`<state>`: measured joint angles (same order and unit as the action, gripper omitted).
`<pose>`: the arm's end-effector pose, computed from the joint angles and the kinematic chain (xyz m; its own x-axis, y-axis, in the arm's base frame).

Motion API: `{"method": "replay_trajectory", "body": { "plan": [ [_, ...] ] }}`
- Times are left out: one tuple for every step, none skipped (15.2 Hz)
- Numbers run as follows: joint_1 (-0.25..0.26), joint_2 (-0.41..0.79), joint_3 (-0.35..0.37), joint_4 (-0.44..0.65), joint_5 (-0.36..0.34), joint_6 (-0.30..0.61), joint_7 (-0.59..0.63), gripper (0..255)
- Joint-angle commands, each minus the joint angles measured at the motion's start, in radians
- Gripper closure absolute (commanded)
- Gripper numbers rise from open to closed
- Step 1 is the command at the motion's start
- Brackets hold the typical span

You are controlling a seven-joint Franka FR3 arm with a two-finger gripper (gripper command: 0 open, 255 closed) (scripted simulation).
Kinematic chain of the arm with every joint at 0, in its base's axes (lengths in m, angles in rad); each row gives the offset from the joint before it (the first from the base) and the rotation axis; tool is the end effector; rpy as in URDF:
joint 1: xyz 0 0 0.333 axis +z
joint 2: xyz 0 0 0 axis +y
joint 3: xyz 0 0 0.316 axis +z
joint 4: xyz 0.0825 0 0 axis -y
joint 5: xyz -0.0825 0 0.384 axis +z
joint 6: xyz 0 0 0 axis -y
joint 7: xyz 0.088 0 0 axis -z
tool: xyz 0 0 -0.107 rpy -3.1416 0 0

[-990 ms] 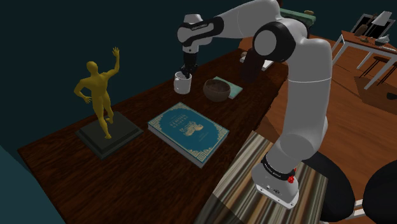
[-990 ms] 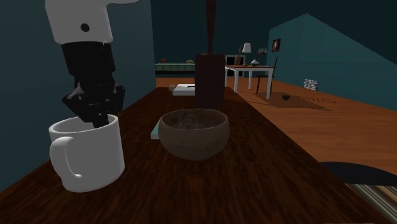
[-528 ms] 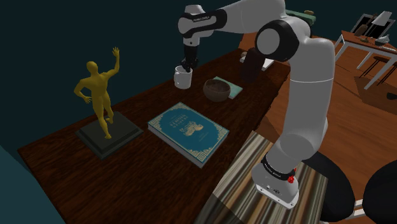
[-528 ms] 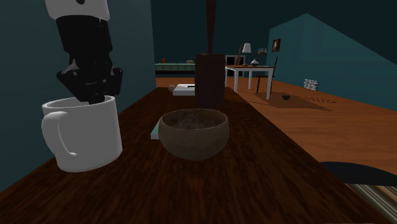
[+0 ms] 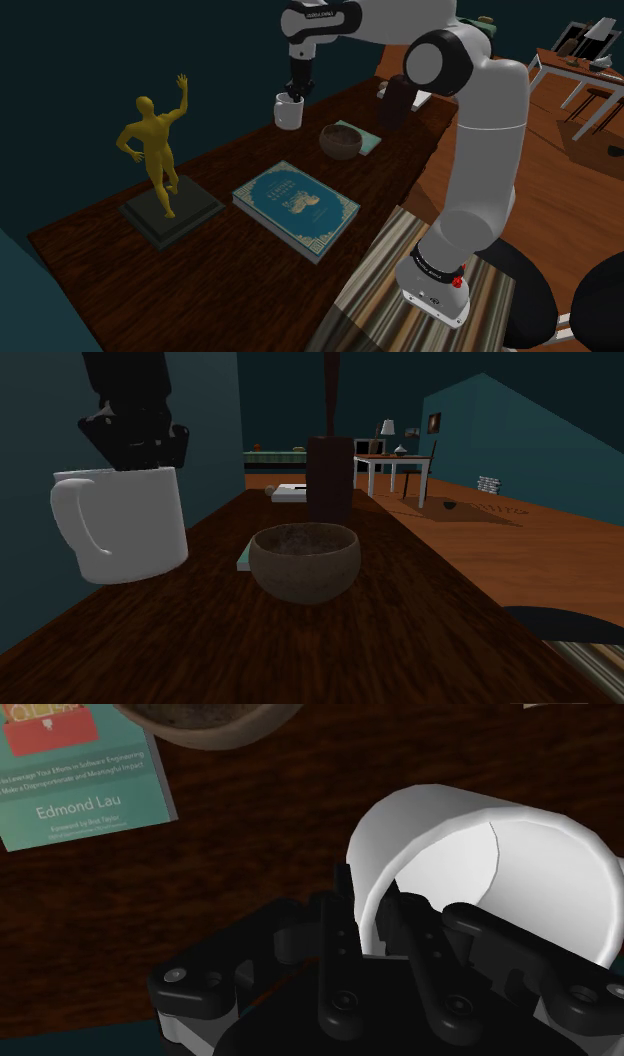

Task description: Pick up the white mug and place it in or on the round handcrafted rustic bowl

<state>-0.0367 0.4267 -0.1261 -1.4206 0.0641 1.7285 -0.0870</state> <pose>0.6663 -0.0899 0.4461 0.9903 -0.0796 -0.1139 -0.0824 -0.9964 -0.0196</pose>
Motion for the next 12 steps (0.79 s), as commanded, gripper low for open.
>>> {"method": "replay_trajectory", "body": {
  "plan": [
    [0.0,-0.005,0.0,0.021,-0.001,-0.025,0.001,255],
    [0.0,-0.005,0.0,0.033,-0.001,-0.038,0.002,255],
    [-0.001,-0.006,0.0,0.046,-0.001,-0.052,0.002,255],
    [-0.001,-0.006,-0.001,0.059,-0.001,-0.065,0.002,255],
    [-0.001,-0.006,-0.001,0.073,-0.001,-0.079,0.003,255],
    [-0.002,-0.005,-0.001,0.087,-0.001,-0.092,0.003,255],
    [-0.002,-0.004,-0.001,0.102,-0.001,-0.106,0.003,255],
    [-0.003,-0.003,-0.001,0.117,-0.001,-0.12,0.004,255],
    [-0.004,-0.002,-0.001,0.133,-0.001,-0.134,0.004,255],
    [-0.004,0.0,-0.001,0.149,-0.001,-0.149,0.004,255],
    [-0.005,0.002,-0.001,0.165,-0.001,-0.163,0.004,255],
    [-0.006,0.004,-0.001,0.183,0.0,-0.178,0.005,255]
  ]
}}
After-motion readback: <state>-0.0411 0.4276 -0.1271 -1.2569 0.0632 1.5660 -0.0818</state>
